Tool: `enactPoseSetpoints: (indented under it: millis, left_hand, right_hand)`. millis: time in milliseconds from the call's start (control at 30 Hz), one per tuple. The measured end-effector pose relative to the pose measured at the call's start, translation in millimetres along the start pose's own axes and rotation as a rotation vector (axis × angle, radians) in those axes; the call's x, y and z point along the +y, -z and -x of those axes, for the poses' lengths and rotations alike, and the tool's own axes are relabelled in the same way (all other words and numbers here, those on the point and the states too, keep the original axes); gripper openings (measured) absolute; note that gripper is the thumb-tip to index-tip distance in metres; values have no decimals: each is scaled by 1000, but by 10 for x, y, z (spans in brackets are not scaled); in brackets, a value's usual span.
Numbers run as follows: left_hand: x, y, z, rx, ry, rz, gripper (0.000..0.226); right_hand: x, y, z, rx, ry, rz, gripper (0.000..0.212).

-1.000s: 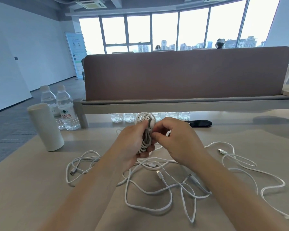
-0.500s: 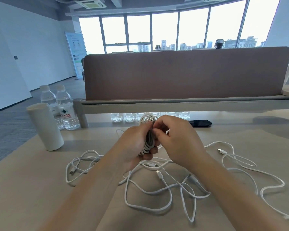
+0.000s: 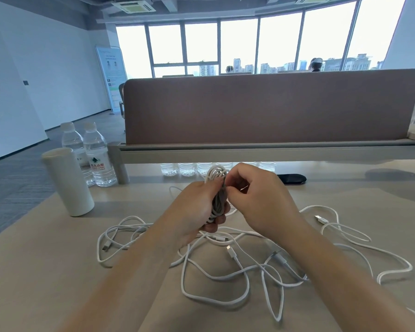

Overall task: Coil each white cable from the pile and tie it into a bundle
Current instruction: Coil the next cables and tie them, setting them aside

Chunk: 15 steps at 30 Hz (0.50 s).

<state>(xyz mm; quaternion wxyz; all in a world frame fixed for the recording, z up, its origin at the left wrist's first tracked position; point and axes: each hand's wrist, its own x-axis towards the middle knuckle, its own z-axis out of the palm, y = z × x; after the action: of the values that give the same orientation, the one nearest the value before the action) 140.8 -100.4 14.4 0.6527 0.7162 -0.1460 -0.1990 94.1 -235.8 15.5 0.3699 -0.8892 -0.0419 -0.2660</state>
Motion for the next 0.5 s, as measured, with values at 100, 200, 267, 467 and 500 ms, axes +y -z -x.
enactPoseSetpoints:
  millis: [100, 200, 267, 467, 500]
  left_hand:
    - [9, 0, 7, -5, 4, 14, 33]
    - [4, 5, 0, -12, 15, 15, 34]
    - [0, 14, -2, -17, 27, -6, 35]
    - [-1, 13, 16, -68, 53, -97, 29]
    - [-4, 13, 16, -74, 57, -106, 28]
  right_hand:
    - [4, 3, -3, 0, 16, 13, 19]
    - [29, 8, -6, -1, 17, -54, 16]
    - [41, 22, -5, -19, 33, -80, 24]
    - [39, 121, -20, -155, 52, 49, 53]
    - [37, 130, -22, -164, 48, 64, 52]
